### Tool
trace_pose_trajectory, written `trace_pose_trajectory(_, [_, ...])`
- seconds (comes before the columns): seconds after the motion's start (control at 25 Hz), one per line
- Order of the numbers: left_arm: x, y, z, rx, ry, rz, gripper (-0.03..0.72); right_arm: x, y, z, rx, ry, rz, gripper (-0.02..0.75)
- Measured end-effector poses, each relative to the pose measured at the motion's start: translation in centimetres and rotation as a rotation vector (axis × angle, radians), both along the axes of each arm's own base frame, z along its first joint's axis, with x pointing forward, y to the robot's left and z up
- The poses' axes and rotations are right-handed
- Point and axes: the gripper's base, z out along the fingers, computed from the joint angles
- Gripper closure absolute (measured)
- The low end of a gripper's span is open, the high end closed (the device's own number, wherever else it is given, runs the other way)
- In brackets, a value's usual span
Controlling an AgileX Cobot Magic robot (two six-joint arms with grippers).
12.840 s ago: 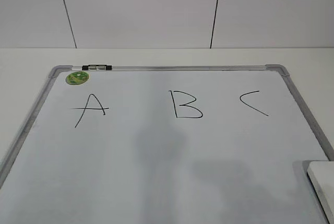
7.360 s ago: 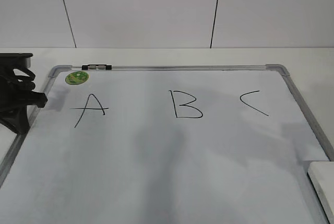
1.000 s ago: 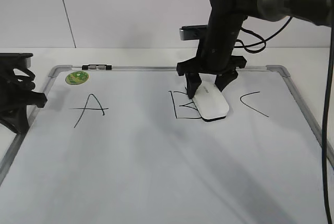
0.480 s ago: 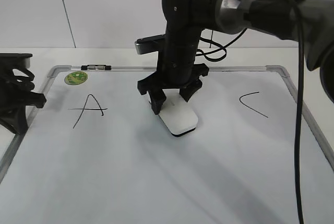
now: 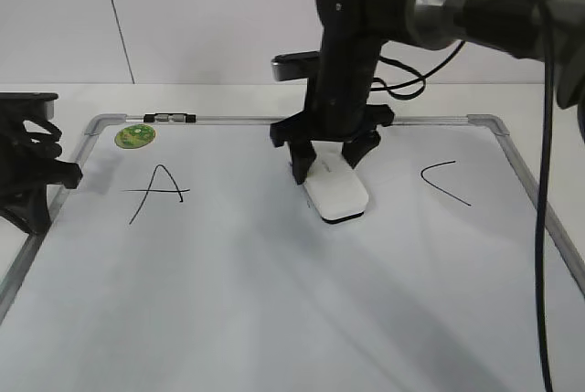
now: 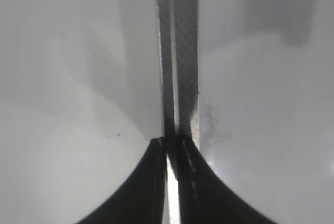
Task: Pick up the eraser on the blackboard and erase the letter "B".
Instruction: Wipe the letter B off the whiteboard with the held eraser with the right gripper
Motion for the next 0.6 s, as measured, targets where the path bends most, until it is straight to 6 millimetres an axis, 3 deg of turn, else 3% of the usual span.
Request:
trace_pose_trajectory(0.16, [0.0, 0.0, 0.0, 0.000, 0.000, 0.000, 0.660, 1.7, -3.6, 0.0, -0.004, -0.004, -0.094, 0.193])
trace_pose_trajectory(0.24, [0.0, 0.0, 0.0, 0.000, 0.002, 0.000, 0.660, 2.0, -4.3, 0.0, -0.004, -0.004, -0.112, 0.193])
trace_pose_trajectory(0.44, [0.0, 0.0, 0.0, 0.002, 0.001, -0.001, 0.657, 2.0, -4.3, 0.0, -0.006, -0.005, -0.113, 0.193])
trace_pose_trajectory(0.6, [0.0, 0.0, 0.0, 0.002, 0.004, -0.001, 0.657, 1.5, -3.1, 0.0, -0.019, -0.014, -0.082, 0.193])
